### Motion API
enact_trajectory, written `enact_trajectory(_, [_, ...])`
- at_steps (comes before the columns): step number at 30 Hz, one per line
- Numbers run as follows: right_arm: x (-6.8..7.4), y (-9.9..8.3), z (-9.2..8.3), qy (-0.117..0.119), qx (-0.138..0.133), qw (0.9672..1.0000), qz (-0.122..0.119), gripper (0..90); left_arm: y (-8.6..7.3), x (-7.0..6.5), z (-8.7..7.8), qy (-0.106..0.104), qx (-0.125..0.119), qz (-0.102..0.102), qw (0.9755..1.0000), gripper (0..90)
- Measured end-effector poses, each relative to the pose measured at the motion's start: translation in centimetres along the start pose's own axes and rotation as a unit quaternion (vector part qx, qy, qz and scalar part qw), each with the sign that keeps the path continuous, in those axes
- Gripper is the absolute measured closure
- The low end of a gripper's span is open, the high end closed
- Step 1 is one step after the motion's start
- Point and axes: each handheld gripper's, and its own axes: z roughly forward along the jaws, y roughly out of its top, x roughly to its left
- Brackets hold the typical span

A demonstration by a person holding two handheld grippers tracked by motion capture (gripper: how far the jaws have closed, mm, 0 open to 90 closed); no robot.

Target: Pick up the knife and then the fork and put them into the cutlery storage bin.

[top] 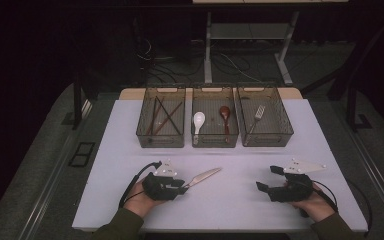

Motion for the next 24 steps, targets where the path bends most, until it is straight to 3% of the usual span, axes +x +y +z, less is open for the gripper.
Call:
enact_trajectory(2, [0.0,0.0,0.0,0.000,0.000,1.0000,0.001,18.8,-0.2,-0.1,0.0,0.002,-0.006,-0.003,1.0000,69.8])
enact_trajectory(6, [0.0,0.0,0.1,0.000,0.001,1.0000,-0.002,18.8,0.0,-0.5,0.2,0.019,0.001,0.008,0.9998,73.5])
enact_trajectory(10, [0.0,0.0,0.2,-0.002,0.005,1.0000,-0.004,18.8,0.1,-0.5,0.2,0.021,0.010,0.013,0.9997,78.5])
enact_trajectory(17, [0.0,0.0,0.2,-0.002,0.005,1.0000,-0.007,18.8,0.3,-0.4,0.2,0.019,0.015,0.004,0.9997,79.5])
enact_trajectory(19, [0.1,0.0,0.2,-0.002,0.005,1.0000,-0.008,18.8,0.4,-0.5,0.2,0.024,0.018,0.010,0.9995,79.6])
enact_trajectory(24, [0.1,0.1,0.1,-0.002,0.003,1.0000,-0.007,18.8,0.9,-0.6,0.0,0.029,0.000,0.009,0.9995,79.7])
